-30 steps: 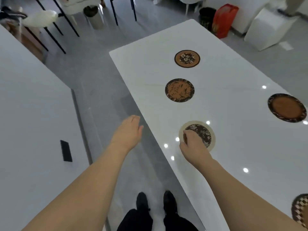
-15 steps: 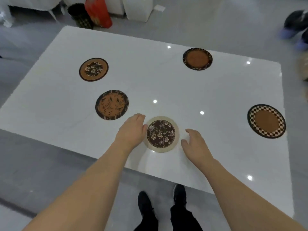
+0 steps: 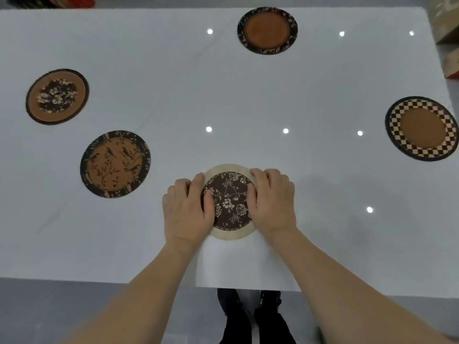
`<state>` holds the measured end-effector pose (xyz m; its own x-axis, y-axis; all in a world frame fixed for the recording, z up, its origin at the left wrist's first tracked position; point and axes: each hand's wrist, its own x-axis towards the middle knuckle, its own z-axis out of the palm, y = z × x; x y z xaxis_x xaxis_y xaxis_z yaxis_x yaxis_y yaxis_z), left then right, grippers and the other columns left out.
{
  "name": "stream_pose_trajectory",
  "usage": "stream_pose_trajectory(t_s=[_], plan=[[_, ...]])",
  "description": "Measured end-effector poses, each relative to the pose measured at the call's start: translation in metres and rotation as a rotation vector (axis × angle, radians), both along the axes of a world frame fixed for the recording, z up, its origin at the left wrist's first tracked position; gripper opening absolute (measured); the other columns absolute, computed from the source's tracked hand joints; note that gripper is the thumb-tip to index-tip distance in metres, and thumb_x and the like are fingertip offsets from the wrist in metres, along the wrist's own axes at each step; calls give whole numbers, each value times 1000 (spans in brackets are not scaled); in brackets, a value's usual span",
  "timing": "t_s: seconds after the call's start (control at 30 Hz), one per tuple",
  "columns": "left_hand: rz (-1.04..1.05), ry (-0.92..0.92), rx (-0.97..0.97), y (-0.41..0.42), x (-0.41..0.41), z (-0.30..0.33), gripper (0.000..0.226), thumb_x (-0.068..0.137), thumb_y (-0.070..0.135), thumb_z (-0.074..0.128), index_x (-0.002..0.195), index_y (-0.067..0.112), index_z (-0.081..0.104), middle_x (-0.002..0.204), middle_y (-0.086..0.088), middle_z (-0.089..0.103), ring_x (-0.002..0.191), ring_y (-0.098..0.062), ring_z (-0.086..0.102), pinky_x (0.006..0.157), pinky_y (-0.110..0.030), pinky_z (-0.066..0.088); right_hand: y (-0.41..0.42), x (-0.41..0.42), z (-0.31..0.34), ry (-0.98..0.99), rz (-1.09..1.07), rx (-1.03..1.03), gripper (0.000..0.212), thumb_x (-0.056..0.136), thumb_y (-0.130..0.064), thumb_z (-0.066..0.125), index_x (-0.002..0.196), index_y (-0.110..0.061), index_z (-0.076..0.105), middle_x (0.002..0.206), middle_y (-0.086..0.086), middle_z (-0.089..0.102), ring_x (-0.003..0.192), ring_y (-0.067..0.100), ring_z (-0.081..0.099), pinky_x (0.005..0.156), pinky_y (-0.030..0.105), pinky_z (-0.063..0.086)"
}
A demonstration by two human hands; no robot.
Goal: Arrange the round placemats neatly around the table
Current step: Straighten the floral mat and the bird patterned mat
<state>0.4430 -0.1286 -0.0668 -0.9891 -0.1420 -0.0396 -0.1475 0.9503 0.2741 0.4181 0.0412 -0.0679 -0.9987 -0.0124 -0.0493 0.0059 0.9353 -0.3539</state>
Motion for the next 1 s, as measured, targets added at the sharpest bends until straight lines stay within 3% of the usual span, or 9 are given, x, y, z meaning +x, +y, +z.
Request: stream_pose_trajectory(t_s=[0.27, 0.43, 0.57, 0.77, 1.0], plan=[[-1, 12, 25, 0, -1, -4, 39, 88, 31, 54, 126, 25, 49, 113, -5, 49, 95, -24, 46, 86, -38, 36, 2, 2, -16, 137, -35, -82, 24, 88, -24, 50, 109, -15, 59, 108, 3, 58, 92, 24, 52, 85, 35, 38], [-1, 36, 67, 0, 1, -4, 38, 85, 34, 53, 123, 29, 49, 106, -4, 49, 94, -22, 45, 88, -36, 33, 5, 2, -19, 138, -49, -170, 23, 88, -19, 49, 107, -18, 62, 96, 3, 59, 87, 25, 54, 84, 32, 32], [-10, 31, 79, 1, 1, -5, 37, 84, 35, 51, 118, 22, 49, 99, -1, 51, 90, -21, 44, 83, -34, 31, 8, 3, -18, 130, -41, -255, 18, 87, -14, 53, 99, -20, 65, 94, 3, 55, 87, 23, 53, 85, 31, 35], [87, 69, 156, 10, -9, -4, 13, 91, 30, 49, 93, 18, 55, 89, 2, 55, 87, -23, 48, 80, -33, 29, 26, -2, -6, 103, 50, -289, 19, 92, -18, 48, 102, -19, 64, 96, 3, 60, 86, 25, 54, 82, 38, 44], [86, 89, 116, 49, -37, -17, 15, 89, 30, 47, 85, 20, 57, 92, 3, 53, 89, -23, 46, 80, -35, 28, 73, -35, -13, 89, -24, -170, 20, 92, -36, 51, 87, -21, 64, 82, -4, 63, 80, 21, 56, 79, 38, 44]])
